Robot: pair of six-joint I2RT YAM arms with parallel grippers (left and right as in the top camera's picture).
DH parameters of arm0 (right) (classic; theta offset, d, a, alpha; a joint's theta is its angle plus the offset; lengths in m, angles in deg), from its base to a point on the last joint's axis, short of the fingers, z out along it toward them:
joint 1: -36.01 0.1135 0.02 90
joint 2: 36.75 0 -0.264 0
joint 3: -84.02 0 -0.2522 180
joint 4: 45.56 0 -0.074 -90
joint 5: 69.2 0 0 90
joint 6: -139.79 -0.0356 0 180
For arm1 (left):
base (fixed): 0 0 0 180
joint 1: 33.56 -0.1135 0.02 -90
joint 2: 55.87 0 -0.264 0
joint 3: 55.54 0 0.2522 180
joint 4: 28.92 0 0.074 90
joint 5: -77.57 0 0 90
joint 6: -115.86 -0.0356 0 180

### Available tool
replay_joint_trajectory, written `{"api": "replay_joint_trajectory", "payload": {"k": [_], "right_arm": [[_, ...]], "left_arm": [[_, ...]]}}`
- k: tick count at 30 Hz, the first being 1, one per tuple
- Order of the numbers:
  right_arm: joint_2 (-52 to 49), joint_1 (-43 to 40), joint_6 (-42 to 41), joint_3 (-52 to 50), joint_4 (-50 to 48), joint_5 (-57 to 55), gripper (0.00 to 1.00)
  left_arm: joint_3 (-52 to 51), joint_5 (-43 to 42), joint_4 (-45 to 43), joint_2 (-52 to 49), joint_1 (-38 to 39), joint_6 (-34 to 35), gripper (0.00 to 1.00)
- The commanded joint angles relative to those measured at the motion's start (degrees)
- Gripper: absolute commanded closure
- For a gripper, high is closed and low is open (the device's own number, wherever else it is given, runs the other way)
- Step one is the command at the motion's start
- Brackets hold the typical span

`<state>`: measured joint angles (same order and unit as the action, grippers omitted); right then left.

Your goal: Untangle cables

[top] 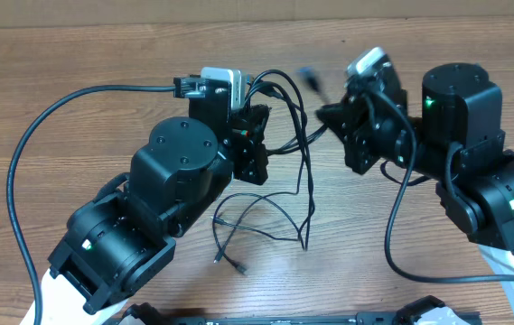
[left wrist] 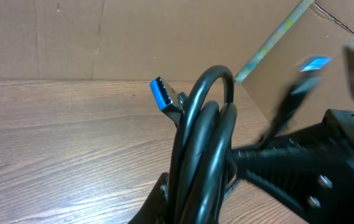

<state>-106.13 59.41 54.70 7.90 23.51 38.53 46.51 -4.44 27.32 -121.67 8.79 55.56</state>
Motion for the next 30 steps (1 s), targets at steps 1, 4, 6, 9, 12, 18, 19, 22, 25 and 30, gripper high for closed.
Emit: {"api": "replay_joint_trajectory", "payload": {"k": [1,4,6,9,12,18,19,22,25,30], "right_arm": [[0.9,0.1,-14.1,1.1,0.9,-17.3,0.96],[0.9,0.1,-15.6,1.1,0.5,-17.2,0.64],[0.9,0.1,-15.6,1.1,0.4,-15.7,0.27],[0.9,0.1,-14.3,1.1,-0.4,-12.9,0.14],[1.5,0.1,-7.0,1.1,-3.1,-4.3,0.18],[2.2,0.1,6.3,1.1,-4.7,12.0,0.22],[2.1,0.1,8.3,1.1,-4.6,13.9,0.23],[2.1,0.1,10.9,1.1,-4.6,15.9,0.26],[2.1,0.1,11.7,1.1,-4.6,16.0,0.33],[2.0,0.1,11.7,1.1,-4.7,15.2,0.43]], "left_arm": [[0.9,1.1,-0.3,0.3,0.0,0.8,0.96],[0.9,1.0,-0.3,0.3,0.0,0.8,0.96],[0.9,1.0,-0.3,0.3,0.0,0.7,0.96],[0.9,1.0,-0.3,0.3,0.0,0.7,0.96],[0.9,1.0,-0.2,0.3,0.0,0.6,0.96],[0.9,-1.5,-0.3,0.3,0.0,-1.7,0.96],[0.9,-3.3,-0.7,0.3,0.0,-3.3,0.96],[0.9,-6.0,-0.9,0.3,0.0,-4.5,0.96],[0.9,-8.6,-1.4,0.3,0.0,-4.9,0.96],[0.9,-12.7,-2.7,0.3,0.0,-6.6,0.96]]}}
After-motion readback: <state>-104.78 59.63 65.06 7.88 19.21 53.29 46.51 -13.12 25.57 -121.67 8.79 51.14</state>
